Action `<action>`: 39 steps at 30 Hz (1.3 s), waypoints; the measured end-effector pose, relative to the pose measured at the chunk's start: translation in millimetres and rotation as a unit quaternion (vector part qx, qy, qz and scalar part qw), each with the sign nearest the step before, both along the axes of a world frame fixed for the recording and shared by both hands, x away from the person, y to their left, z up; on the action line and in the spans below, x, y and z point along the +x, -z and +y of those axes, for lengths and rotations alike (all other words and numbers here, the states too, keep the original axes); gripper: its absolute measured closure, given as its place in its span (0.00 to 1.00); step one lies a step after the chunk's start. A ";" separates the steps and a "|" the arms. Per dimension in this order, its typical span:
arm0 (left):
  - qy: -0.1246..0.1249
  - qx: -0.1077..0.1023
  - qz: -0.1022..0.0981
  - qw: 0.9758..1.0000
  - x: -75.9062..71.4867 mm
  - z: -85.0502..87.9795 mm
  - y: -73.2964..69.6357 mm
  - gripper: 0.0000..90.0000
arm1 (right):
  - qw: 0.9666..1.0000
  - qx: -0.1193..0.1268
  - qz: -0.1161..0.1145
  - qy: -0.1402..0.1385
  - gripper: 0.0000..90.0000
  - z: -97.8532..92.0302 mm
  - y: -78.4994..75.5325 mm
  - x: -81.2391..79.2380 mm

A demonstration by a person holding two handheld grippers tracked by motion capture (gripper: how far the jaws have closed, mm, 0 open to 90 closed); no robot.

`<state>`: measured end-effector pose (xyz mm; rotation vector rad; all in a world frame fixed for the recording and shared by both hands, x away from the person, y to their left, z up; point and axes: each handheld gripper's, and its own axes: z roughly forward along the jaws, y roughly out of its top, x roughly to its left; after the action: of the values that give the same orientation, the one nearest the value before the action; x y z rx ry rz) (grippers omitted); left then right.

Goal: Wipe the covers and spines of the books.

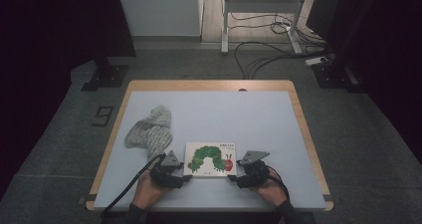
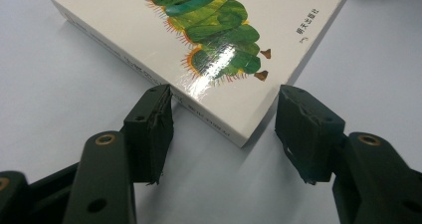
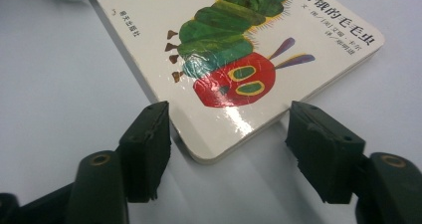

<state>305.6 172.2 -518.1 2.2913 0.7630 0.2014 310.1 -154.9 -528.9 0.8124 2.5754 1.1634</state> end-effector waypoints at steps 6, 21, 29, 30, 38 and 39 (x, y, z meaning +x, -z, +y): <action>-0.007 -0.002 -0.004 1.000 7.9 0.1 0.3 0.47 | 1.000 0.001 0.000 0.003 0.44 1.0 -0.5 6.9; -0.016 0.016 -0.021 1.000 33.1 -3.0 -2.3 0.49 | 1.000 0.008 -0.004 0.024 0.48 3.1 0.7 33.1; -0.028 0.016 -0.020 0.999 48.4 -2.9 -2.9 0.49 | 0.999 0.007 -0.007 0.033 0.48 4.9 0.6 49.0; -0.031 0.014 -0.020 0.999 50.4 -2.0 -2.9 0.49 | 0.999 0.006 -0.007 0.034 0.48 5.4 0.6 50.6; -0.043 0.007 -0.021 0.999 61.6 2.4 -4.0 0.49 | 0.999 0.004 -0.011 0.038 0.48 7.6 0.7 60.9; -0.044 0.006 -0.020 0.999 62.5 2.5 -4.0 0.49 | 0.999 0.004 -0.009 0.038 0.47 7.8 0.6 61.5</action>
<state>368.0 174.6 -514.1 2.2609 0.8435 0.2931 371.6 -147.1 -529.5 0.8883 2.5034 1.1542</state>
